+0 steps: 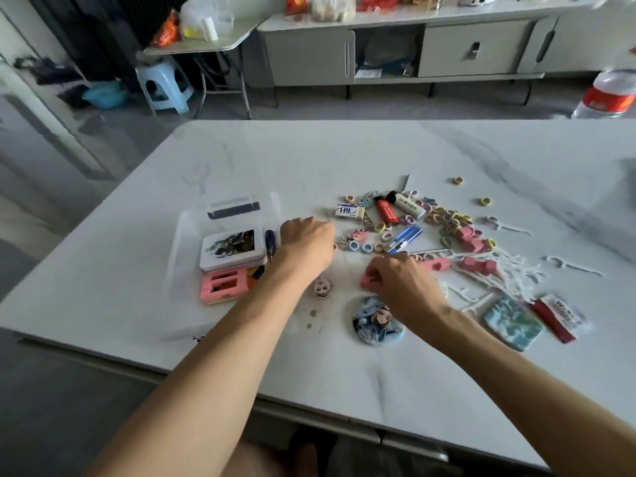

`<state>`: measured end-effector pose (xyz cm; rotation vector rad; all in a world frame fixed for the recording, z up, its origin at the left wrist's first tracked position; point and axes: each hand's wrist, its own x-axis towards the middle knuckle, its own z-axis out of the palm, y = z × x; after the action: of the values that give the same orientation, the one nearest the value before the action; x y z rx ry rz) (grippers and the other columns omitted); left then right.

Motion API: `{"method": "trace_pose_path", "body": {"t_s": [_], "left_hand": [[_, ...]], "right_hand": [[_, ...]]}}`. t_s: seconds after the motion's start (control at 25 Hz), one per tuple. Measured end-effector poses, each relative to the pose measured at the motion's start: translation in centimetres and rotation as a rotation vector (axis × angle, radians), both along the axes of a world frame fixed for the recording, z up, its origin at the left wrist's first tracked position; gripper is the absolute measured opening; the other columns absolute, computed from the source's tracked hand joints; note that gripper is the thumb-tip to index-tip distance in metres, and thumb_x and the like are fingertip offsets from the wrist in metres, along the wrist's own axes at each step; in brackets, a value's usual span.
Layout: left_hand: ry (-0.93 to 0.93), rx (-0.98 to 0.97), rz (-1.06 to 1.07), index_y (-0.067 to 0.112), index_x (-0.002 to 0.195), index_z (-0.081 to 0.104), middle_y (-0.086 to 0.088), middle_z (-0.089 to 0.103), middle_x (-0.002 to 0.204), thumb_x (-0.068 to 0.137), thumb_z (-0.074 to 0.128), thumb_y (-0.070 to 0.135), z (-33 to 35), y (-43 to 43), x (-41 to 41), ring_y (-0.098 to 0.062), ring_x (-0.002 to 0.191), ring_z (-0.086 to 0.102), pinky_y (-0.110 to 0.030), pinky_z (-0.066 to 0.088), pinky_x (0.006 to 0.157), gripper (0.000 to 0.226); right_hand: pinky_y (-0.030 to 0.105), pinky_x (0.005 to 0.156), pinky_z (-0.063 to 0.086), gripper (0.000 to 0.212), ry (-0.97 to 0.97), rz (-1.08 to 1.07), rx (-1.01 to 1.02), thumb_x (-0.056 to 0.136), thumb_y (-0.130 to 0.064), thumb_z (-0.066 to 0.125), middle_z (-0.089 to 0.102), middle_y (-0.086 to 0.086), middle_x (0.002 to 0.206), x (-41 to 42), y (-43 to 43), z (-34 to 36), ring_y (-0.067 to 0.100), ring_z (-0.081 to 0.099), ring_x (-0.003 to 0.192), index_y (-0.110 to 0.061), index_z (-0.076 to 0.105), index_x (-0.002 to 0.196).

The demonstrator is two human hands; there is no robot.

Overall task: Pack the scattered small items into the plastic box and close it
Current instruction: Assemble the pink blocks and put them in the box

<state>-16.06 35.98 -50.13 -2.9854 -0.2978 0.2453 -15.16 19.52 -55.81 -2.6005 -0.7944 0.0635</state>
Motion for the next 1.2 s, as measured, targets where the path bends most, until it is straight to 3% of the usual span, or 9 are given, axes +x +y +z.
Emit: {"method": "trace_pose_path", "body": {"t_s": [0.2,0.32,0.4,0.48,0.6,0.72,0.88,1.04,1.2], "left_hand": [[0.112,-0.005,0.071,0.004,0.119,0.062,-0.015,0.064,0.116,0.091,0.052,0.005,-1.4,0.1,1.1,-0.031,0.105,0.061,-0.033,0.041,0.076,0.03],[0.141,-0.055,0.088,0.004,0.111,0.066,-0.014,0.067,0.101,0.088,0.062,0.004,-1.6,-0.1,0.8,-0.028,0.09,0.063,-0.031,0.042,0.069,0.023],[0.151,-0.084,0.083,0.006,0.108,0.066,-0.01,0.066,0.094,0.088,0.067,0.009,-1.4,-0.2,0.4,-0.025,0.082,0.06,-0.031,0.041,0.067,0.02],[0.155,-0.11,0.086,0.007,0.108,0.065,-0.01,0.068,0.098,0.09,0.067,0.012,-1.1,-0.5,0.1,-0.023,0.082,0.061,-0.031,0.043,0.068,0.019],[0.062,-0.203,0.104,0.003,0.099,0.067,-0.011,0.07,0.092,0.09,0.068,0.014,-0.1,-1.0,-0.5,-0.019,0.074,0.065,-0.03,0.049,0.064,0.014],[-0.191,-0.531,0.135,0.009,0.083,0.069,-0.001,0.071,0.071,0.083,0.073,0.014,1.2,-2.6,-1.5,-0.007,0.056,0.068,-0.016,0.052,0.052,0.006],[-0.257,-1.239,0.172,0.014,0.082,0.072,0.0,0.073,0.068,0.081,0.073,0.008,0.8,-7.2,-3.3,-0.013,0.059,0.07,-0.026,0.057,0.06,0.007],[-0.234,-1.334,0.11,0.01,0.088,0.072,-0.007,0.074,0.073,0.086,0.07,0.012,-0.7,-8.6,-3.0,-0.016,0.062,0.069,-0.025,0.056,0.059,0.003],[-0.185,-1.393,0.12,0.007,0.095,0.07,-0.006,0.075,0.078,0.087,0.069,0.015,-1.5,-9.1,-2.6,-0.014,0.066,0.069,-0.024,0.053,0.058,0.012]], "right_hand": [[0.025,0.059,0.047,0.015,0.34,-0.261,0.491,0.089,-0.038,0.065,0.068,-0.008,0.071,-0.2,-3.9,2.4,0.009,0.059,0.063,-0.024,0.068,0.084],[0.026,0.065,0.051,0.016,0.611,-0.334,0.795,0.089,-0.036,0.066,0.067,-0.006,0.068,-1.5,-6.3,3.1,0.009,0.057,0.063,-0.022,0.069,0.084],[0.037,0.076,0.053,0.014,0.69,-0.326,0.872,0.089,-0.03,0.066,0.066,-0.001,0.07,-2.3,-6.8,3.1,0.015,0.058,0.069,-0.017,0.07,0.085],[0.038,0.076,0.052,0.013,0.751,-0.308,0.918,0.091,-0.024,0.065,0.068,0.001,0.073,-2.7,-6.7,3.4,0.016,0.06,0.072,-0.013,0.069,0.086],[0.03,0.067,0.046,0.017,0.873,-0.309,1.034,0.092,-0.016,0.06,0.071,0.007,0.08,-2.2,-6.3,4.4,0.015,0.06,0.072,-0.006,0.066,0.08],[0.028,0.059,0.045,0.028,1.023,-0.348,1.142,0.092,-0.009,0.054,0.058,0.008,0.071,-1.8,-6.3,4.8,0.019,0.057,0.062,-0.01,0.055,0.064],[0.028,0.056,0.043,0.013,0.802,-0.318,1.083,0.095,-0.012,0.054,0.054,0.003,0.07,-1.9,-7.0,4.0,0.015,0.053,0.056,-0.011,0.064,0.087],[0.016,0.049,0.038,0.004,0.61,-0.219,1.017,0.088,-0.015,0.068,0.055,-0.015,0.062,-1.5,-7.5,3.4,0.004,0.044,0.051,-0.015,0.064,0.089],[0.015,0.049,0.038,0.004,0.595,-0.211,1.026,0.092,-0.014,0.063,0.057,-0.014,0.057,-1.4,-7.3,3.4,0.002,0.048,0.049,-0.01,0.061,0.091]]}}
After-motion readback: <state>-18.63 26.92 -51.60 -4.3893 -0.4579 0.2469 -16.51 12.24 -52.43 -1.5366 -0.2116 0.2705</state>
